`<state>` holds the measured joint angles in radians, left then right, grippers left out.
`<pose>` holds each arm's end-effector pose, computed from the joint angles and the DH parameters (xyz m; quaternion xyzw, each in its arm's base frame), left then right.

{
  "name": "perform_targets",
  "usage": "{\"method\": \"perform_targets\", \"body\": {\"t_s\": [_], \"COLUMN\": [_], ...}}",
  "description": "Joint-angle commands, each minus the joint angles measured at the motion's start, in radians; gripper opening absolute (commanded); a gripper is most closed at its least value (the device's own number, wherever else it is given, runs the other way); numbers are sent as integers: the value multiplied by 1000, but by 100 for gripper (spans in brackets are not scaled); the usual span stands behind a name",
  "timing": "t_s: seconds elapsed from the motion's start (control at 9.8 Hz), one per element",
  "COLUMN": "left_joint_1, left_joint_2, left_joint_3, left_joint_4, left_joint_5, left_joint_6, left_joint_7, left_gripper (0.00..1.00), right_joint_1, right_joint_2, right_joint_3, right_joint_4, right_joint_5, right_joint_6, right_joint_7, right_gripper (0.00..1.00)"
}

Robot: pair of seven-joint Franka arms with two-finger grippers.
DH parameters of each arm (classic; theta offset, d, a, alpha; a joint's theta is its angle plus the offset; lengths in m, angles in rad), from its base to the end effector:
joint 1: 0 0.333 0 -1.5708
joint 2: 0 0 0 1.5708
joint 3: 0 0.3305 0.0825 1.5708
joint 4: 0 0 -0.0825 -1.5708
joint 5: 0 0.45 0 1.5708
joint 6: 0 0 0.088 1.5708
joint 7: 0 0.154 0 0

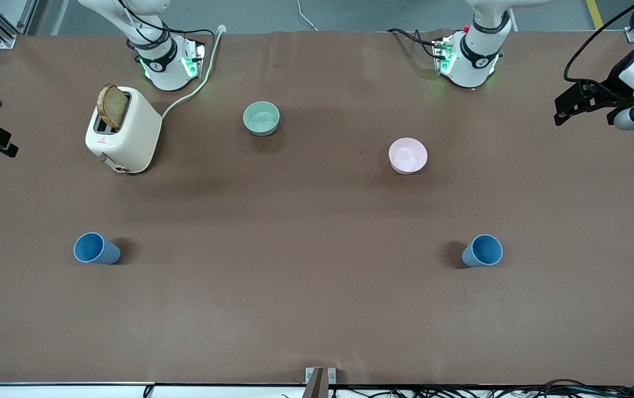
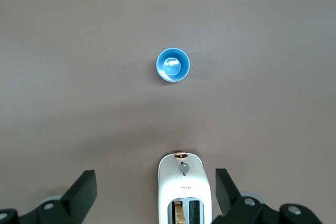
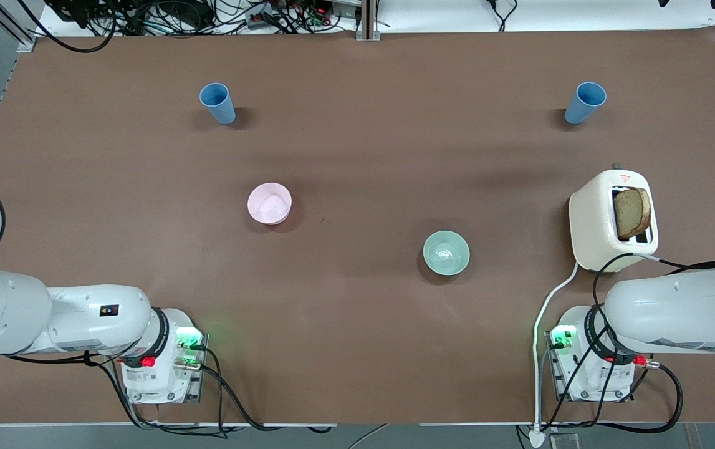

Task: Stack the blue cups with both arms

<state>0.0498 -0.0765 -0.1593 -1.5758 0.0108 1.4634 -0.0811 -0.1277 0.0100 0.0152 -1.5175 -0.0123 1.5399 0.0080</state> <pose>0.5790 -0.0652 0.6257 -0.9997 0.0134 0.0173 0.0131 0.6176 -0.0717 0.6117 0.9981 -0.0604 0.0059 0.0064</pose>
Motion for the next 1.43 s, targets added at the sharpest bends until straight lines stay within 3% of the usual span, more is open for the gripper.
{"method": "perform_targets", "body": {"t_s": [0.0, 0.2, 0.51, 0.82, 1.02, 1.33], "left_joint_1": [2, 1, 4, 12, 39, 50], "left_joint_2": [33, 58, 180, 347, 412, 544], "left_joint_3": [-2, -2, 9, 9, 9, 6], "left_joint_4": [14, 43, 94, 76, -2, -23], "left_joint_5": [-3, 5, 3, 21, 80, 75], "left_joint_6": [2, 2, 26, 251, 439, 586], "left_joint_7": [7, 4, 11, 12, 7, -9], "left_gripper": [100, 100, 100, 100, 100, 100], "right_joint_1": [-15, -17, -27, -59, -82, -92], "right_joint_2": [-11, -8, 14, 83, 207, 385], "right_joint_3": [6, 5, 2, 2, 3, 2], "right_joint_4": [-15, -15, -9, -3, -10, -61], "right_joint_5": [20, 20, 14, 5, 12, 12], "right_joint_6": [0, -1, 0, 28, 151, 433], "right_joint_7": [-13, -13, -78, -152, -155, -155], "right_gripper": [100, 100, 100, 100, 100, 100]}}
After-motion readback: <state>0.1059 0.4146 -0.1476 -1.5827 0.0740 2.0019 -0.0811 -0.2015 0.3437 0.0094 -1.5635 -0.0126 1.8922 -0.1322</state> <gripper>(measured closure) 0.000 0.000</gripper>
